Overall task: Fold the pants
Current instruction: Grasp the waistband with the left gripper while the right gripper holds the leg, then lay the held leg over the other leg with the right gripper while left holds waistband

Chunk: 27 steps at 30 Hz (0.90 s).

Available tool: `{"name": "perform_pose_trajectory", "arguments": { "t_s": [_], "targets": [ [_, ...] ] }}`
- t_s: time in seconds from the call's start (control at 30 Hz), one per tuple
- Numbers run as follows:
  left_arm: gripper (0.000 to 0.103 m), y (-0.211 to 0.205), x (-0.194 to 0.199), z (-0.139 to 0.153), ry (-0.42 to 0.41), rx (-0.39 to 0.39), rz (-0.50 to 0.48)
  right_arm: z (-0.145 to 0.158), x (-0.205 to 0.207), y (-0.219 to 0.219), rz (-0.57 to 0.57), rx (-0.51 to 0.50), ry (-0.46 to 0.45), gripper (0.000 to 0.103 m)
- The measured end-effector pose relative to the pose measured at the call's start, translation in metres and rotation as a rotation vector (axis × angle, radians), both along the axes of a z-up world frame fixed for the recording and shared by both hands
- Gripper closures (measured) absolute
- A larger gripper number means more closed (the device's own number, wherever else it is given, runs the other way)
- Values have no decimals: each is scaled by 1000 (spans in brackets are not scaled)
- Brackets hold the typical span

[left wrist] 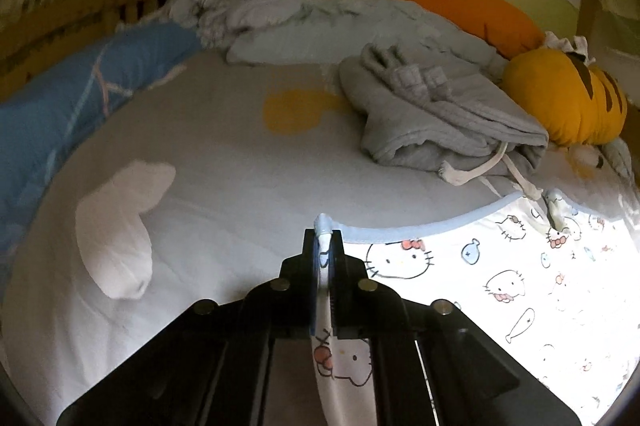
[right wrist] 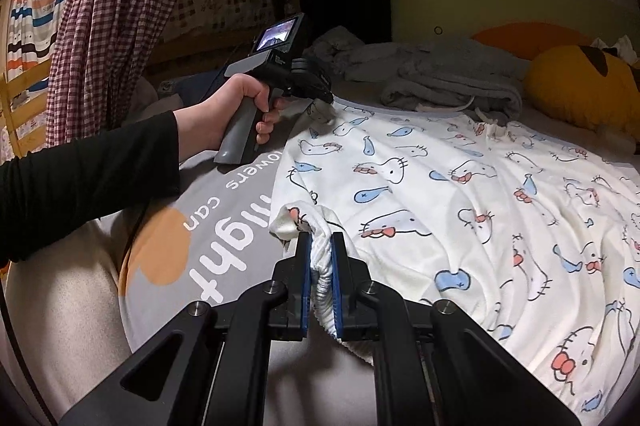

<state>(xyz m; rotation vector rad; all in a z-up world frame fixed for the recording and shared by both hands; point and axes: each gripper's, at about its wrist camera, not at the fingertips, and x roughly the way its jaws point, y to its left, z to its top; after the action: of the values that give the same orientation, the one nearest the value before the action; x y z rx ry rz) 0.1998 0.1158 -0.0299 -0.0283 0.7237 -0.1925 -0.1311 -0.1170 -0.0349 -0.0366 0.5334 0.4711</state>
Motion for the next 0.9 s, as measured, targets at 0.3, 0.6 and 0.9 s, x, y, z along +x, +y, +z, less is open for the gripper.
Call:
{"name": "perform_pose_trajectory", "arguments": {
  "t_s": [0.3, 0.6, 0.9],
  "targets": [
    [99, -68, 9, 37, -75, 21, -152, 22, -22, -16, -60, -44, -32, 95],
    [99, -182, -1, 93, -138, -20, -314, 34, -42, -68, -222, 40, 3, 95],
    [99, -289, -17, 110, -154, 14, -438, 42, -83, -109, -352, 43, -61, 95]
  ]
}}
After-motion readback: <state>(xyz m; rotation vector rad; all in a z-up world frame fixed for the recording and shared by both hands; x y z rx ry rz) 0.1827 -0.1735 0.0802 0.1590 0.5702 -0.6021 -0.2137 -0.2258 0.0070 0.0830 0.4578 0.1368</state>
